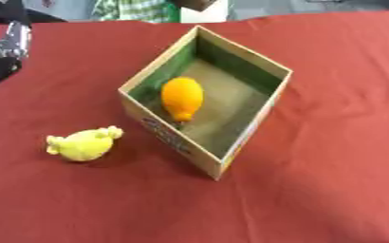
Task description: Pick up objects on the table and place them in the box.
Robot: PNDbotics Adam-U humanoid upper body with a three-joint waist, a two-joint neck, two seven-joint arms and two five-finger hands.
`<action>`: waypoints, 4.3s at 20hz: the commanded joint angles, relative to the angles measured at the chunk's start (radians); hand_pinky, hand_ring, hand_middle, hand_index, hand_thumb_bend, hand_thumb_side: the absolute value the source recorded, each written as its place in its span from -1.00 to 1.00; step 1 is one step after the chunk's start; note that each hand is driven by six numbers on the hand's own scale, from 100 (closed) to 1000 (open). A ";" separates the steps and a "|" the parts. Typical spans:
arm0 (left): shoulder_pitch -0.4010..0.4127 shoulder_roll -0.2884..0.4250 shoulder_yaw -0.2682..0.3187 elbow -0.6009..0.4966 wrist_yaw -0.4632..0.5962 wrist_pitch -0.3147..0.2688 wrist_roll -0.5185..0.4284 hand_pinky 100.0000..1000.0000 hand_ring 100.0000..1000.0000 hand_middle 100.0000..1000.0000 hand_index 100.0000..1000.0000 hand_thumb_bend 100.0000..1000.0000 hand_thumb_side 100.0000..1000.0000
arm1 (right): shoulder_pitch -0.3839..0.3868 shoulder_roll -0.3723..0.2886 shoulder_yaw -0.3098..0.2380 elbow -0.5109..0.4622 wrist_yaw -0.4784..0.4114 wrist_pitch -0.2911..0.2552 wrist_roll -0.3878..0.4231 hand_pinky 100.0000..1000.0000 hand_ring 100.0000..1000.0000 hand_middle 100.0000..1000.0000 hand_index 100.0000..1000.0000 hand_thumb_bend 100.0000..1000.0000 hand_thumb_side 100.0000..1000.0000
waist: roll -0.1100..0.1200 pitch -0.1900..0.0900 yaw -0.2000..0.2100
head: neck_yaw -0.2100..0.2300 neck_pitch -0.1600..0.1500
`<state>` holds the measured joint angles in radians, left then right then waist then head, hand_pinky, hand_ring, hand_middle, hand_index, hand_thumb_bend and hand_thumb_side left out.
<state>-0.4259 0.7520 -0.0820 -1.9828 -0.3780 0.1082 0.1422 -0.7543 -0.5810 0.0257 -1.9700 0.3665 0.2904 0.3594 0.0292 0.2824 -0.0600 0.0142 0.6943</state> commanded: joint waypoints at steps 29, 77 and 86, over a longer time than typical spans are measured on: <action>-0.046 0.180 -0.134 -0.007 -0.337 0.051 -1.005 0.62 0.75 0.83 1.00 -0.23 0.48 | 0.197 -0.075 0.010 -0.030 -0.348 -0.149 -0.513 0.56 0.60 0.53 0.87 -1.00 0.96 | 0.002 -0.012 -0.013 | 0.011 0.001; -0.080 0.093 -0.181 0.165 -0.432 0.114 -0.917 -0.05 0.25 0.32 0.56 -1.00 -0.67 | 0.227 -0.005 0.015 -0.030 -0.332 -0.092 -0.501 0.57 0.57 0.48 0.84 -1.00 1.00 | -0.003 -0.007 -0.018 | 0.010 -0.015; -0.104 0.111 -0.125 0.079 -0.446 0.135 -0.921 -0.04 0.26 0.33 0.54 -1.00 -0.66 | 0.223 -0.003 0.015 -0.030 -0.330 -0.085 -0.499 0.57 0.56 0.48 0.84 -1.00 1.00 | -0.001 -0.014 -0.016 | 0.003 -0.014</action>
<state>-0.5137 0.8262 -0.2296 -1.8777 -0.8196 0.2386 -0.7809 -0.5165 -0.5671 0.0470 -1.9838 0.0300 0.2035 -0.1381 0.0288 0.2909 -0.0772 0.0192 0.6853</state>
